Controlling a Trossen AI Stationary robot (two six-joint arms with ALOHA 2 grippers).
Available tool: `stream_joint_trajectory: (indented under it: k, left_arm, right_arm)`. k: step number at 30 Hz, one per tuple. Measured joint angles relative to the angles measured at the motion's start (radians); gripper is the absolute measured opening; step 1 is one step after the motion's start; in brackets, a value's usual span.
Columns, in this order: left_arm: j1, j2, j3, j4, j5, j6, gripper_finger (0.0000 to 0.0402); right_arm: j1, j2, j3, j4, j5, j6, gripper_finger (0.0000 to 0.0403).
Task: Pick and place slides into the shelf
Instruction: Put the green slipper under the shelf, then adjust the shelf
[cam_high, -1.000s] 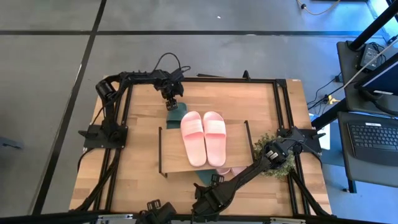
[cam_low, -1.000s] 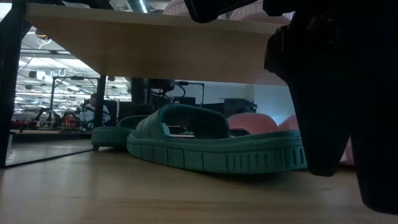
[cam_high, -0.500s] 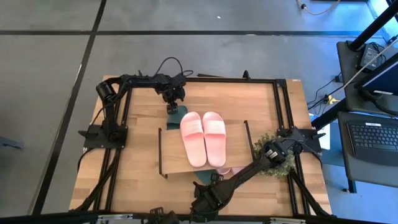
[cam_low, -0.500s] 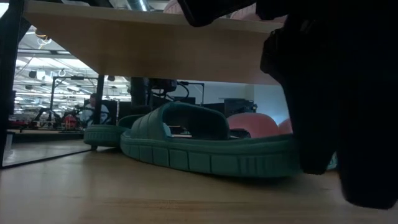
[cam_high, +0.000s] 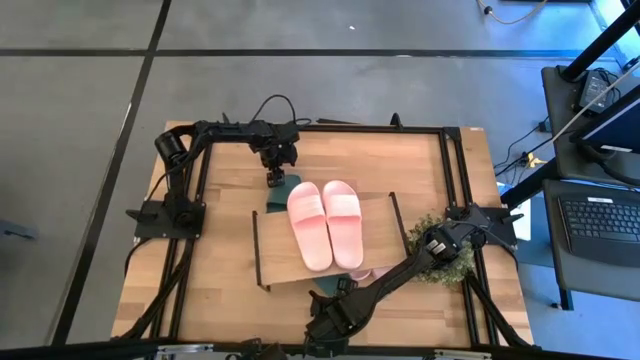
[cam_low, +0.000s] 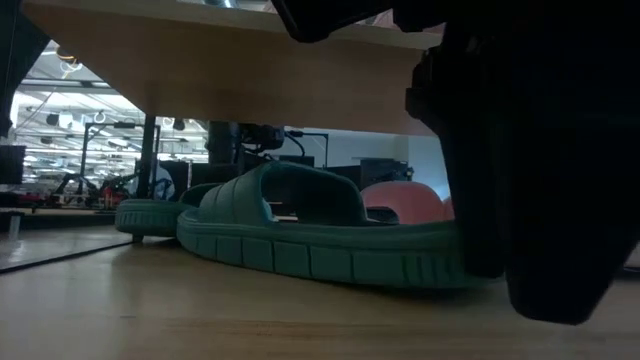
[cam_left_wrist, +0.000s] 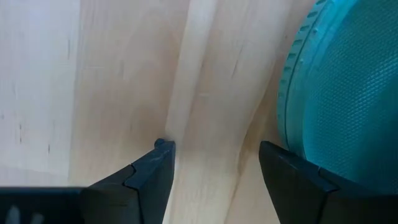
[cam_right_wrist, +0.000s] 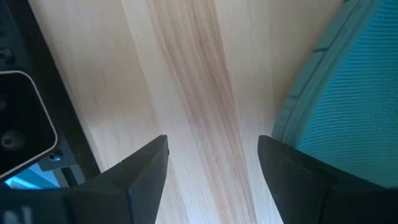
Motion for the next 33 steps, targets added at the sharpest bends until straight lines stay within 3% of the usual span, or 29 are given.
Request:
stream_joint_trajectory:
  k: [23, 33]
  left_arm:
    - [-0.002, 0.001, -0.001, -0.096, 0.019, 0.007, 0.0224]
    - [-0.002, 0.002, -0.002, -0.095, 0.015, 0.006, 0.0224]
  right_arm:
    - [0.0, -0.002, 0.0, 0.099, 0.002, -0.001, 0.0249]
    - [0.0, -0.12, 0.001, 0.165, -0.039, -0.002, 0.0249]
